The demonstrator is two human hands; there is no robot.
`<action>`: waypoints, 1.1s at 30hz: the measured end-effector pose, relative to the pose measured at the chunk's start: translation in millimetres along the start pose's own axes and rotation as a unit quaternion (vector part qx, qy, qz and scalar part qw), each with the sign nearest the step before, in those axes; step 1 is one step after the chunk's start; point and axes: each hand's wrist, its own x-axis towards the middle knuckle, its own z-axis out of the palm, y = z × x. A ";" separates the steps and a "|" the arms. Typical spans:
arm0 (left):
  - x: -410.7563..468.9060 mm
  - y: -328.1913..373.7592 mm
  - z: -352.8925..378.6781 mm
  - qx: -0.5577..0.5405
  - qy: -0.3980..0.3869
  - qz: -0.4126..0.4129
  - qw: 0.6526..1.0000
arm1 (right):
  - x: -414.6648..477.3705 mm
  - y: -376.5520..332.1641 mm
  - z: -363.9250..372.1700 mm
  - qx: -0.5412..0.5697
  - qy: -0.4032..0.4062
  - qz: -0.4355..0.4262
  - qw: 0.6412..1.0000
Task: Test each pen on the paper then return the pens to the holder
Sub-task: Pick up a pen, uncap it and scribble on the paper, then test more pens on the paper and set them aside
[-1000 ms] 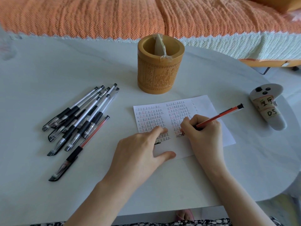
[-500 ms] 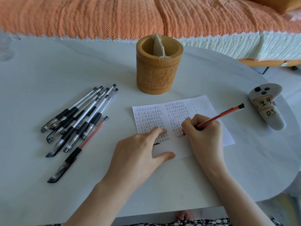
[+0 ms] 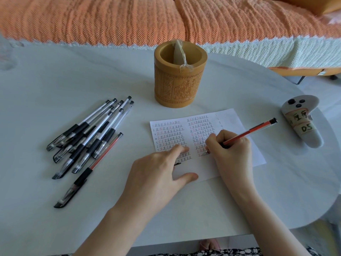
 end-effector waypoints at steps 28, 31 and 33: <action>2.8 -0.5 -19.0 -0.334 -0.128 0.043 0.933 | 0.9 -22.6 -20.9 0.231 -0.302 0.083 0.921; 3.5 -1.2 -18.3 -0.340 -0.107 0.041 0.934 | 2.4 -23.0 -23.5 0.226 -0.320 0.076 0.917; 4.2 -1.9 -18.2 -0.342 -0.083 0.039 0.935 | 3.8 -24.6 -25.0 0.221 -0.318 0.065 0.920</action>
